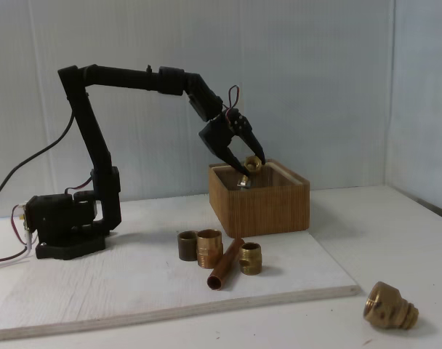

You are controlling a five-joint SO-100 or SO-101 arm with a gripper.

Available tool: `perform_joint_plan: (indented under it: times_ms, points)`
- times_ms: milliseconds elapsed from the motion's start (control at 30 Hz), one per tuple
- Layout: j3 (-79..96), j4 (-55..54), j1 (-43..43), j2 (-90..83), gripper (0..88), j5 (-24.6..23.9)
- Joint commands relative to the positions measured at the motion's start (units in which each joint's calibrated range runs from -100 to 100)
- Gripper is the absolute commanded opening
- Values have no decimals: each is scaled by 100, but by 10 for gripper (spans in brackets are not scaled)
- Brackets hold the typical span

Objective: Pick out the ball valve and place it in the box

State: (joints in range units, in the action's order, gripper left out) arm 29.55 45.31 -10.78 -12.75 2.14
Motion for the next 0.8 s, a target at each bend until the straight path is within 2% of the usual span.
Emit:
perform_joint_plan:
  times_ms: [0, 467, 767]
  points:
    - [41, -274, -58, -315, 34, 3]
    - [520, -300, -472, -306, 35, 3]
    - [547, -300, -413, -306, 36, 3]
